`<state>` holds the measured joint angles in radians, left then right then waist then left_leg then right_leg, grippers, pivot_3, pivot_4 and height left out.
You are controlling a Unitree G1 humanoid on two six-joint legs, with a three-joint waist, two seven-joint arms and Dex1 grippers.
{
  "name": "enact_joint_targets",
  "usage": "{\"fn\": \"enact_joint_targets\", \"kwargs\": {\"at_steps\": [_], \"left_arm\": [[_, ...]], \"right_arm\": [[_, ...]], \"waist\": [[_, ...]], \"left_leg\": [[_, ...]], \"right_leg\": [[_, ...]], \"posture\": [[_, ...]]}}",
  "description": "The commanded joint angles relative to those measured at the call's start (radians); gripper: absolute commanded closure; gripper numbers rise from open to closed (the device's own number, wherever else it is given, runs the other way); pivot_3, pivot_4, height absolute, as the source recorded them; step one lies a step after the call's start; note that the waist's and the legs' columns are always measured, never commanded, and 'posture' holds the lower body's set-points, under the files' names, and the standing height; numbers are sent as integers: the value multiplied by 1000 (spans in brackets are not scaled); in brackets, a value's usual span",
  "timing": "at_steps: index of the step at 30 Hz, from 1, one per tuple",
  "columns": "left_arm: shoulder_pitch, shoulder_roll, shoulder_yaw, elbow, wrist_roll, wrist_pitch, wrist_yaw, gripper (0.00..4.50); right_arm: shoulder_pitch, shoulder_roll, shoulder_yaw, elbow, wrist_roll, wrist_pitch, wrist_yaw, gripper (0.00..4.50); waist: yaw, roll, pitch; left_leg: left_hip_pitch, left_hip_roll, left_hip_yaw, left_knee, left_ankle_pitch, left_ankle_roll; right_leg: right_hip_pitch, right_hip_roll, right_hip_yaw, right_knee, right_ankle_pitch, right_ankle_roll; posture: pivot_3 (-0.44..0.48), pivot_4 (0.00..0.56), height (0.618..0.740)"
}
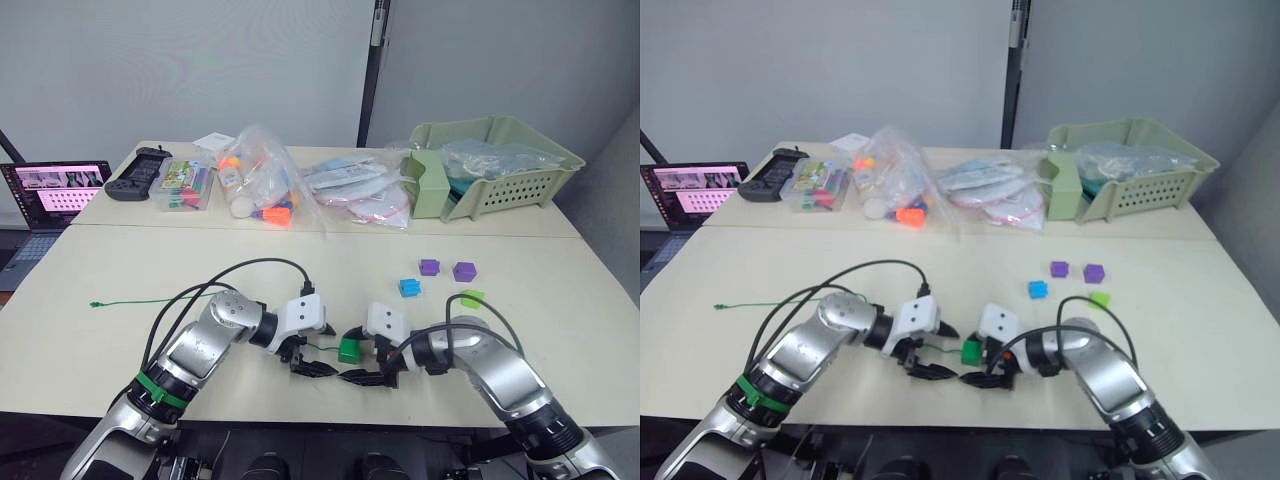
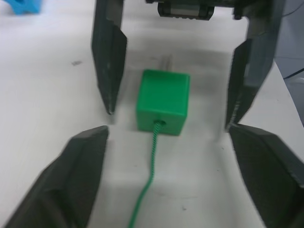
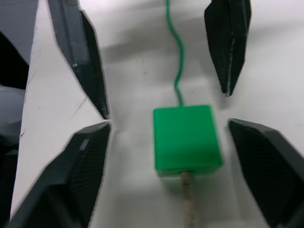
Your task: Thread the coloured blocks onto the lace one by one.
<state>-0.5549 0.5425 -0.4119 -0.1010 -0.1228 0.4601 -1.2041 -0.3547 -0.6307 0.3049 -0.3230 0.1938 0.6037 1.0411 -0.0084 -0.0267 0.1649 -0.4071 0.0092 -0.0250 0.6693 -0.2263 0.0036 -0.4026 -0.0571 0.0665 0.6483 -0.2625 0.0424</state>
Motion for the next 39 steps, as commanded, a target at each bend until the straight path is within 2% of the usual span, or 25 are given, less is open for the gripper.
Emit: {"fn": "enact_joint_targets", "kwargs": {"at_steps": [1, 5, 10, 11, 13, 15, 19, 20, 23, 31, 36, 37, 39], "left_arm": [[-27, -45, -29, 36, 34, -38, 42, 55], [-48, -104, -66, 88, 56, -53, 58, 55], [-55, -132, -88, 144, 74, -82, 60, 55], [-56, -138, -86, 149, 68, -81, 54, 606], [-60, -136, -82, 147, 62, -76, 41, 1152], [-60, -129, -79, 140, 62, -75, 33, 1914], [-56, -123, -75, 131, 60, -74, 24, 3157], [-55, -121, -75, 129, 60, -75, 22, 3300], [-54, -118, -74, 125, 58, -74, 19, 3300], [-52, -115, -75, 115, 52, -68, 10, 3300], [-55, -115, -77, 119, 54, -67, 6, 3300], [-56, -116, -77, 120, 55, -68, 6, 3300], [-61, -119, -78, 128, 57, -72, 8, 3300]], "right_arm": [[40, -71, -81, -89, 44, 25, 7, 0], [81, -118, -93, -84, 41, 4, 3, 0], [77, -106, -77, -65, 29, -7, -16, 0], [74, -101, -72, -62, 27, -7, -20, 0], [68, -91, -60, -53, 21, -8, -29, 0], [67, -86, -52, -47, 16, -12, -34, 0], [68, -82, -41, -32, 11, -28, -39, 0], [69, -82, -37, -24, 8, -37, -39, 0], [71, -83, -33, -6, 5, -55, -40, 0], [66, -87, -26, 48, -10, -114, -35, 2442], [58, -83, -27, 49, -6, -120, -31, 4242], [58, -83, -27, 46, -6, -119, -30, 4454], [56, -82, -26, 45, -5, -121, -25, 4500]], "waist": [[5, 0, 0], [3, -1, 0], [-10, -1, 0], [-9, -1, 0], [-7, -1, 0], [-6, -1, 0], [-6, -1, 0], [-6, -1, 0], [-6, -1, 0], [-6, -1, 0], [-6, -1, 0], [-6, -1, 0], [-6, 0, 0]], "left_leg": [[-1, 0, 0, 0, 0, 0], [-1, -2, 1, 0, 0, 0], [-1, -1, 1, 0, 0, 0], [0, 0, 1, 0, 0, 0], [-1, 0, 1, 0, 0, 0], [-1, -1, 1, 0, 0, 0], [-1, -1, 1, 0, 0, 0], [-1, -1, 1, 0, 0, 0], [-1, -1, 1, 0, 0, 0], [-1, -1, 1, 0, 0, 0], [-1, -1, 1, 0, 0, 0], [-1, -1, 1, 0, 0, 0], [-1, -1, 1, 0, 0, 0]], "right_leg": [[0, -1, 0, -1, 0, 0], [0, -2, 0, -1, 0, 1], [-1, 0, 0, -1, 0, 1], [0, 1, 1, -1, 0, 0], [0, 1, 0, -1, 0, 0], [0, 0, 0, -1, 0, 0], [0, 0, 0, -1, 0, 1], [0, 0, 0, -1, 0, 1], [0, 0, 0, -1, 0, 1], [0, 0, 1, -1, 0, 0], [0, 0, 1, -1, 0, 0], [0, 0, 1, -1, 0, 0], [0, 0, 1, 0, 0, 0]], "posture": [[0, 150, 740], [0, 150, 740], [0, 150, 740], [0, 150, 740], [0, 150, 740], [0, 150, 740], [0, 150, 740], [0, 150, 740], [0, 150, 740], [0, 150, 740], [0, 150, 740], [0, 150, 740], [0, 150, 740]]}}
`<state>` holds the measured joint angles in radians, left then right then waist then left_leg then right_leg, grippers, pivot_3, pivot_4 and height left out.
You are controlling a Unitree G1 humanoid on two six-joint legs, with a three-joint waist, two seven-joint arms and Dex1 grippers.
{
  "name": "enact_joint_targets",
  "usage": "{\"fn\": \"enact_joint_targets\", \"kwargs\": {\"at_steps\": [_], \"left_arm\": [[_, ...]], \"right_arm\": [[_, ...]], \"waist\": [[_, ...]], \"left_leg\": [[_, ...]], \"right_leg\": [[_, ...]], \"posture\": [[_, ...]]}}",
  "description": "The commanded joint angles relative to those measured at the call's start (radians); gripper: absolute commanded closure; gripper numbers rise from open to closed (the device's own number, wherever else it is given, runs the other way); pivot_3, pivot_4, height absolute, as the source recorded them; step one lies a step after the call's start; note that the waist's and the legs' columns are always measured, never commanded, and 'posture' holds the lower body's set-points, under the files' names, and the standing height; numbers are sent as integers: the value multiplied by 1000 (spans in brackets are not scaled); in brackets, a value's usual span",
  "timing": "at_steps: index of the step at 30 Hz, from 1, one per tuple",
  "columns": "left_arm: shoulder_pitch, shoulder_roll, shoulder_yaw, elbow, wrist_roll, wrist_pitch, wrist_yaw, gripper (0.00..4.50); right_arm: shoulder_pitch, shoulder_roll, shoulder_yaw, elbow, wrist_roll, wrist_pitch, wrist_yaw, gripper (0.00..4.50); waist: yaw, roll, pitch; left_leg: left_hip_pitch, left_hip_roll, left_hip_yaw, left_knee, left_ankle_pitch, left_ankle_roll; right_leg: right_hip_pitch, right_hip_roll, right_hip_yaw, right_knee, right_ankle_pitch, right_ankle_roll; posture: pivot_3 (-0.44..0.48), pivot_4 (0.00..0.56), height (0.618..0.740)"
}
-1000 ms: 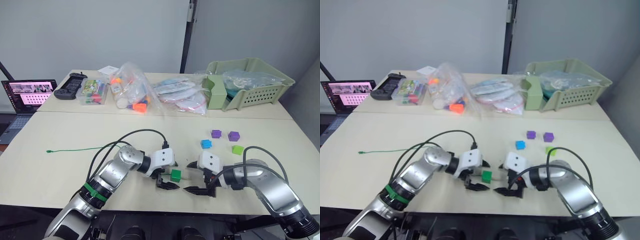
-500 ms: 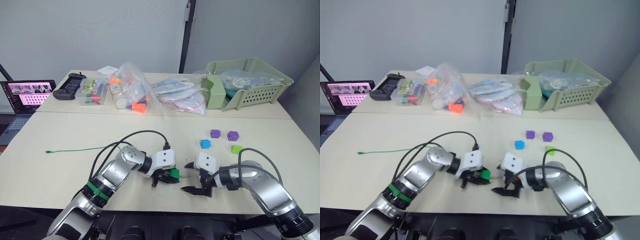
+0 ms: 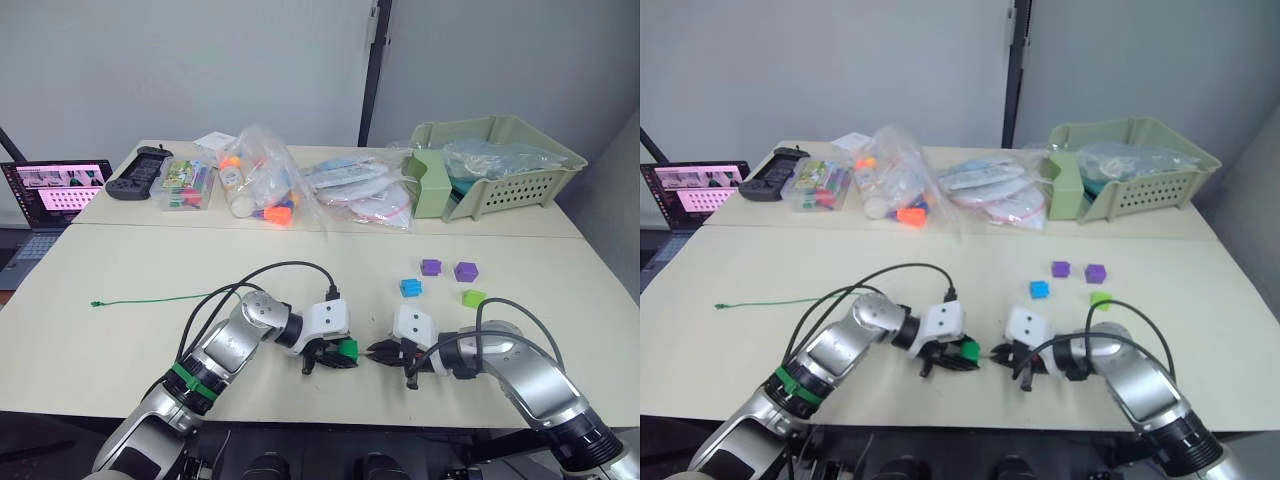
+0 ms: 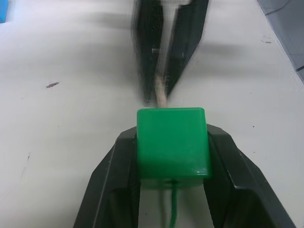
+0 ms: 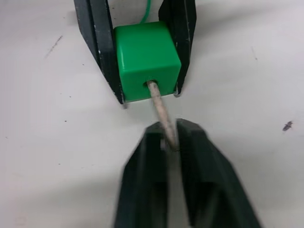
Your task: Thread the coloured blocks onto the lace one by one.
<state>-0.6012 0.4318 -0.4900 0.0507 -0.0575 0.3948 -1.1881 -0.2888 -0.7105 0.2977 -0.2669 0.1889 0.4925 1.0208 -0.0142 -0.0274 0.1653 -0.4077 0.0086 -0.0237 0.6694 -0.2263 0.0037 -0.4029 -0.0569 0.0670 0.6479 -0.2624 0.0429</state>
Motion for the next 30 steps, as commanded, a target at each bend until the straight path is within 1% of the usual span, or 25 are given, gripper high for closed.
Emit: {"fn": "enact_joint_targets", "kwargs": {"at_steps": [1, 5, 10, 11, 13, 16, 18, 22, 24, 26, 28, 30], "left_arm": [[-16, -9, 0, -23, -8, -7, -9, 3300], [-21, 11, 9, -16, -6, -27, -23, 3300], [-14, 139, 73, 6, -20, -106, -91, 3300], [-10, 184, 96, 34, -25, -136, -117, 3300], [-5, 267, 138, 112, -30, -205, -164, 3300], [-6, 361, 174, 251, -15, -318, -209, 3300], [-19, 426, 208, 406, 1, -410, -230, 3300], [-62, 509, 264, 705, 18, -590, -243, 3300], [-74, 539, 279, 814, 27, -663, -254, 3300], [-81, 551, 295, 884, 30, -708, -250, 3300], [-86, 554, 320, 925, 19, -728, -249, 3300], [-92, 540, 343, 926, -6, -716, -275, 3300]], "right_arm": [[-9, -4, -19, -12, -1, -13, -3, 4500], [0, -17, -30, -22, 3, -24, 8, 4500], [7, -61, -57, -62, 18, -22, 29, 4500], [19, -76, -69, -73, 27, -23, 38, 4500], [45, -106, -96, -87, 41, -31, 56, 4500], [80, -146, -130, -81, 46, -50, 72, 4500], [100, -168, -155, -71, 50, -66, 81, 4500], [112, -176, -180, -63, 54, -80, 87, 4500], [113, -173, -183, -61, 52, -84, 88, 4500], [112, -171, -184, -58, 50, -87, 90, 4500], [109, -168, -183, -55, 51, -89, 90, 4500], [103, -164, -178, -55, 50, -87, 89, 4500]], "waist": [[0, 0, 0], [1, 0, 0], [-4, 0, 0], [-4, 0, 0], [-4, 0, 0], [-2, 0, 0], [-1, 0, 0], [-12, 0, 0], [-25, 0, 0], [-28, 0, 0], [-26, 0, 0], [-25, 0, 0]], "left_leg": [[0, 0, 0, 0, 0, 0], [0, 0, 0, 0, 0, 0], [0, 0, 0, 0, 0, 0], [0, 1, 0, 0, 0, 0], [0, 2, 0, -1, 0, 0], [1, 2, 0, -1, 0, 0], [1, 2, 1, -1, 0, 0], [2, 5, 5, -1, 0, 0], [3, 7, 8, -1, 0, 0], [3, 7, 8, -2, 0, 0], [3, 7, 8, -2, 0, 0], [3, 7, 8, -2, 0, 0]], "right_leg": [[0, 0, 0, 0, 0, 0], [0, 0, 0, 0, 0, 0], [-1, 0, 0, 0, 0, 0], [-1, 0, 0, 0, 0, 0], [-1, 1, 0, 0, 0, 0], [-1, 1, 0, 0, 0, 0], [-1, 0, 0, 0, 0, 0], [-1, 3, 0, 0, 1, -2], [-1, 5, 0, 1, 1, -3], [-2, 5, 0, 1, 1, -4], [-2, 4, 0, 1, 0, -4], [-2, 4, 0, 1, 0, -4]], "posture": [[0, 150, 740], [0, 150, 740], [0, 150, 740], [0, 150, 740], [0, 150, 740], [0, 150, 740], [0, 150, 740], [0, 150, 740], [0, 150, 740], [0, 150, 740], [0, 150, 740], [0, 150, 740]]}}
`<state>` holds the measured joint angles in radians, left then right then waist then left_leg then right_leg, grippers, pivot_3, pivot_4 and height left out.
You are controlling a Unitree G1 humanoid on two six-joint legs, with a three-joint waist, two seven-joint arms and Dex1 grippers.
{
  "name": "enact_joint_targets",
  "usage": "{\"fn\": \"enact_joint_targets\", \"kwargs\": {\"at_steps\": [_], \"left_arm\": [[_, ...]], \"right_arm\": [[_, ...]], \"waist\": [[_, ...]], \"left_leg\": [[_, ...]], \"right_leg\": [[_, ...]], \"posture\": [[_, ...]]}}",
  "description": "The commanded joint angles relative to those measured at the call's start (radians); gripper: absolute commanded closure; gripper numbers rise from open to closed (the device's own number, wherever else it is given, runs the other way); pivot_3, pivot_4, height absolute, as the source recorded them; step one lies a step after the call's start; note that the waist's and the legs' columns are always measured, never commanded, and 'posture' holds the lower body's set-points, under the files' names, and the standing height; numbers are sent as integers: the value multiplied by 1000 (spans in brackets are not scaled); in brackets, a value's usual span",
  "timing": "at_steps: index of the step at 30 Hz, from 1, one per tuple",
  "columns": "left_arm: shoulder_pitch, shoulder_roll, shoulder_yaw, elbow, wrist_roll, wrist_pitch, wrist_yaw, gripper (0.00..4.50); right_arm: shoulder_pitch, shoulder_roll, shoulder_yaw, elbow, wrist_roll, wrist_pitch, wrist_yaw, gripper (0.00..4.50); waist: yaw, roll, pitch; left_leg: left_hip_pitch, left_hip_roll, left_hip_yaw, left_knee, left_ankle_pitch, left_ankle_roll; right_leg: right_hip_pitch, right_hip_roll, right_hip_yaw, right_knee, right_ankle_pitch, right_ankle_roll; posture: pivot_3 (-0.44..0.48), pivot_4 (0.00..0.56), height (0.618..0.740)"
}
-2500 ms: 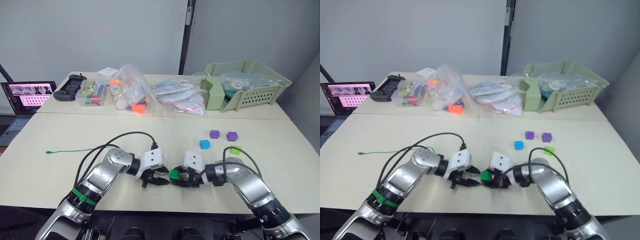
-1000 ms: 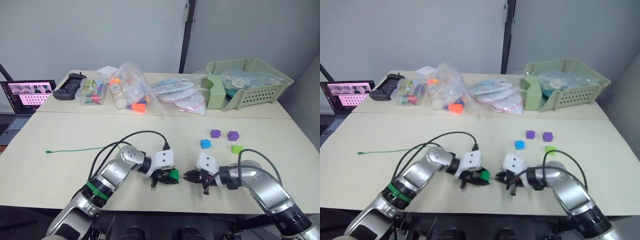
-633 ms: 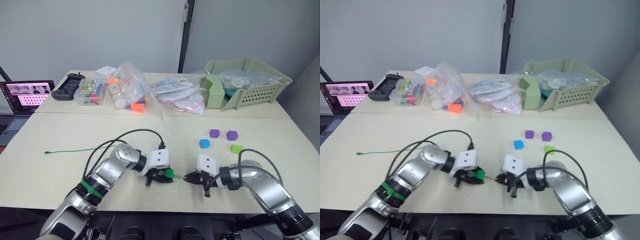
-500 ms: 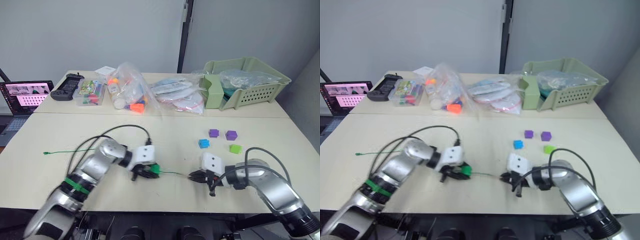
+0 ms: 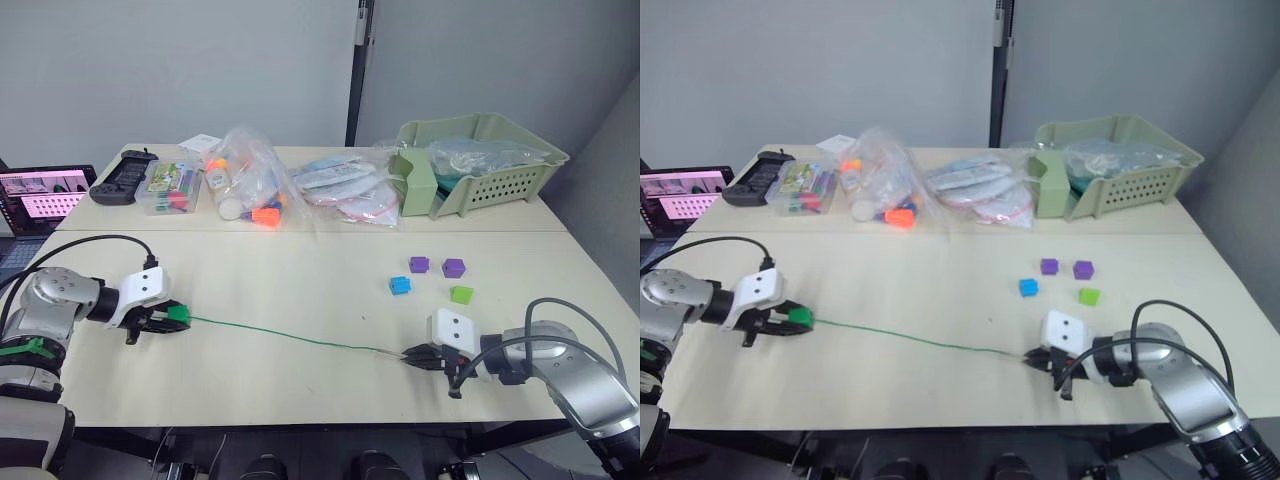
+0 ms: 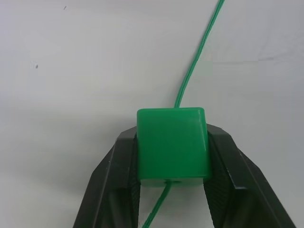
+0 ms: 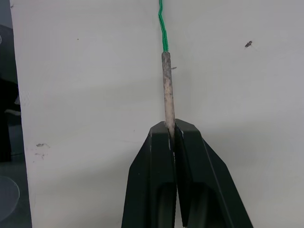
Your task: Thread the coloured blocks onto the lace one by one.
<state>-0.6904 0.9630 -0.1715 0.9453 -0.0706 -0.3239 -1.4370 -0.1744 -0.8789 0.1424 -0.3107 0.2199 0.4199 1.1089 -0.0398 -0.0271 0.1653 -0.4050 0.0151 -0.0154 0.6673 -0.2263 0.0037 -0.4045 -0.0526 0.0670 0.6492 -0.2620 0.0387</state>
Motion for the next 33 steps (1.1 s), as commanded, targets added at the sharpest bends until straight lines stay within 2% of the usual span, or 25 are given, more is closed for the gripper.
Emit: {"fn": "enact_joint_targets", "kwargs": {"at_steps": [1, 2, 6, 8, 10, 13, 15, 17, 20, 24, 26, 33], "left_arm": [[-15, -4, 33, 24, -11, 33, -56, 2800], [-24, -12, 40, 19, -20, 55, -77, 2266], [-43, -30, 69, -25, -33, 78, -94, 1038], [-61, -36, 77, -124, -51, 146, -106, 370], [-48, -49, 72, -303, -86, 262, -124, 370], [49, -97, 46, -633, -156, 463, -90, 370], [116, -165, 23, -848, -207, 593, -16, 370], [152, -265, -18, -992, -205, 692, 101, 370], [168, -355, -58, -1070, -188, 744, 184, 370], [167, -447, -146, -1088, -137, 768, 276, 370], [178, -459, -185, -1077, -93, 757, 306, 370], [194, -476, -221, -1038, -79, 746, 316, 370]], "right_arm": [[-22, 12, -14, -8, 17, -12, 0, 4500], [-29, 17, -8, -6, 16, -10, -1, 4500], [-36, 28, -7, -10, 18, -4, 2, 4500], [-45, 35, -4, -18, 21, 3, 1, 4500], [-60, 46, 10, -29, 18, 14, -5, 4500], [-96, 78, 45, -36, 3, 44, -22, 4500], [-122, 99, 79, -36, -18, 66, -40, 4500], [-139, 113, 109, -39, -30, 91, -52, 4500], [-154, 126, 131, -45, -29, 107, -59, 4500], [-179, 131, 156, -49, -42, 118, -59, 4500], [-181, 132, 160, -54, -42, 125, -60, 4500], [-175, 129, 156, -72, -36, 136, -66, 4500]], "waist": [[1, 0, 0], [1, 0, 0], [7, 0, 0], [12, -1, 1], [22, -2, 1], [25, -2, 1], [25, -1, 1], [26, -1, 1], [27, -2, 1], [24, -2, 1], [25, -2, 1], [25, -2, 1]], "left_leg": [[0, 0, 0, 0, 0, 0], [0, 0, 0, 0, 0, 0], [-1, 0, 0, 0, 0, 0], [-2, -1, 0, 0, 0, 0], [-3, -1, 0, 1, 0, 0], [-4, 0, -1, 3, 0, 0], [-3, -1, -2, 2, 0, 0], [-3, -1, -5, 2, 0, 0], [-5, -2, -8, 5, 0, 0], [-3, -2, -8, 7, 0, 0], [-2, -3, -7, 7, 0, 0], [-2, -3, -7, 8, 0, 0]], "right_leg": [[0, 0, 0, 0, 0, 0], [0, 0, 0, 0, 0, 0], [-1, 0, 0, 0, 0, 0], [-1, -1, 0, 0, 0, 0], [-1, -1, -1, 0, 0, 0], [-1, -2, -1, 0, 0, 1], [0, -4, 0, 0, 0, 1], [0, -5, 0, 1, 0, 2], [-1, -3, 0, 1, 1, 3], [0, -2, 0, 4, 1, 2], [1, -2, 1, 5, 1, 2], [0, -2, 1, 6, 1, 2]], "posture": [[0, 150, 740], [0, 150, 740], [0, 150, 740], [0, 150, 740], [0, 150, 740], [0, 150, 740], [0, 150, 740], [0, 150, 740], [0, 150, 740], [0, 150, 740], [0, 150, 740], [0, 150, 740]]}}
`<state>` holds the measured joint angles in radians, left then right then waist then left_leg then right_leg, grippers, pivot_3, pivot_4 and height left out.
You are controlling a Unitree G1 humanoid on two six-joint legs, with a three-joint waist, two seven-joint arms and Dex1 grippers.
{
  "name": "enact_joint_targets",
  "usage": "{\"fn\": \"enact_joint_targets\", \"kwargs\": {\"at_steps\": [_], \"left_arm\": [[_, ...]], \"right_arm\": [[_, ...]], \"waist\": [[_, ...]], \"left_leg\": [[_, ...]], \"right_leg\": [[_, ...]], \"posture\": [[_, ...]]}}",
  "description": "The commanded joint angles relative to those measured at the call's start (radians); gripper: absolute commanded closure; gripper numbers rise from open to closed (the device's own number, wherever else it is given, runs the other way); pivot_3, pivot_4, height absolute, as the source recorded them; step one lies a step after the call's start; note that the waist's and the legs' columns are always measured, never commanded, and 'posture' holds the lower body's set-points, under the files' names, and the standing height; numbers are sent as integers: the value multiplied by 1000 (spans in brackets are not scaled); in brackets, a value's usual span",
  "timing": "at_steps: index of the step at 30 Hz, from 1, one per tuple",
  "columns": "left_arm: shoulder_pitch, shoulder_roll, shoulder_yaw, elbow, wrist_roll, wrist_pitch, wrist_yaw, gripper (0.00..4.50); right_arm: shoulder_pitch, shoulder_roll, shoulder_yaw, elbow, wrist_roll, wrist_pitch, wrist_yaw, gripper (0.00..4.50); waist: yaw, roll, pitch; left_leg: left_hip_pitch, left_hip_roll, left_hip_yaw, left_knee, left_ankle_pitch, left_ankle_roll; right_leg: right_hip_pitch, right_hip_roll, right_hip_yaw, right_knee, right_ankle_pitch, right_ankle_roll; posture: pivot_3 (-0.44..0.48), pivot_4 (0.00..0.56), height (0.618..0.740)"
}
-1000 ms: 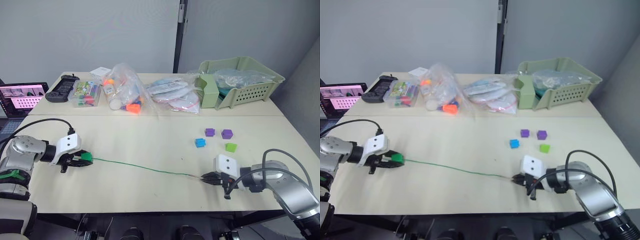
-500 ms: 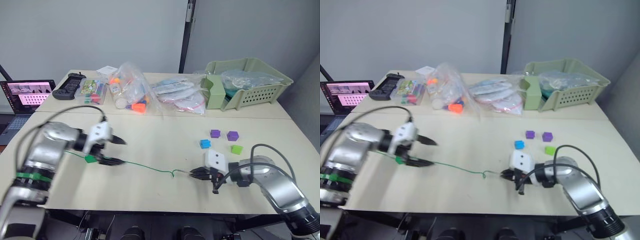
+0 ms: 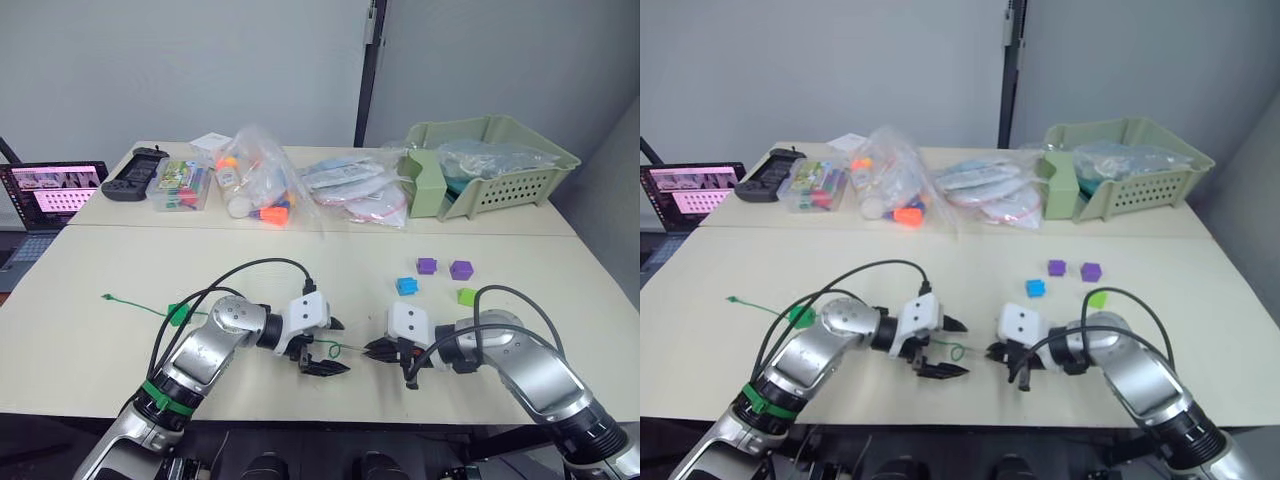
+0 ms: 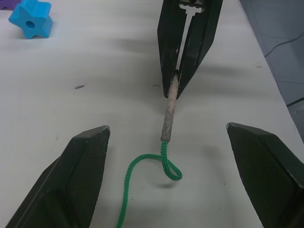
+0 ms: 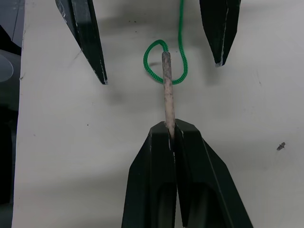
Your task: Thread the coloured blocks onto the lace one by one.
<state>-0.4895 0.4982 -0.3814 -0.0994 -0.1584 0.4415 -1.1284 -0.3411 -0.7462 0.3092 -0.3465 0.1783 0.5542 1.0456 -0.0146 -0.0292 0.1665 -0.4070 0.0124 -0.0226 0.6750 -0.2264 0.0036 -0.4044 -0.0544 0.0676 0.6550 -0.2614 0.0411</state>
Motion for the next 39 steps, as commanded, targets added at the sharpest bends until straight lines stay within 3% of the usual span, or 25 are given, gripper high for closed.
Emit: {"fn": "enact_joint_targets", "kwargs": {"at_steps": [1, 14, 33, 37, 39], "left_arm": [[-7, -14, -14, 13, 10, -25, 10, 370], [-17, -37, -9, 47, 6, -32, 21, 4479], [-32, -30, 4, 31, -13, -27, 9, 4479], [-34, -31, -2, 32, -11, -27, 12, 3308], [-34, -37, -2, 36, -15, -25, 13, 3308]], "right_arm": [[-8, -2, -10, -39, 6, 4, -5, 4500], [-7, -1, -12, -44, 13, 12, -4, 4500], [-4, -10, -3, -30, 3, -10, 8, 4500], [-3, -10, -3, -33, 4, -8, 6, 4500], [-3, -10, -4, -32, 4, -8, 6, 4500]], "waist": [[2, 0, 0], [2, 0, 0], [2, 0, 0], [2, 0, 0], [2, 0, 0]], "left_leg": [[0, 0, 0, 0, 0, 0], [-1, 0, 0, 1, 0, 0], [-1, 0, 0, 1, 0, 0], [-1, 0, 0, 1, 0, 0], [-1, 0, 0, 1, 0, 0]], "right_leg": [[0, 0, 0, 0, 0, 0], [0, 0, 0, 0, 0, 0], [0, 0, 0, 0, 0, 0], [0, 0, 0, 0, 0, 0], [0, 0, 0, 0, 0, 0]], "posture": [[0, 150, 740], [0, 150, 740], [0, 150, 740], [0, 150, 740], [0, 150, 740]]}}
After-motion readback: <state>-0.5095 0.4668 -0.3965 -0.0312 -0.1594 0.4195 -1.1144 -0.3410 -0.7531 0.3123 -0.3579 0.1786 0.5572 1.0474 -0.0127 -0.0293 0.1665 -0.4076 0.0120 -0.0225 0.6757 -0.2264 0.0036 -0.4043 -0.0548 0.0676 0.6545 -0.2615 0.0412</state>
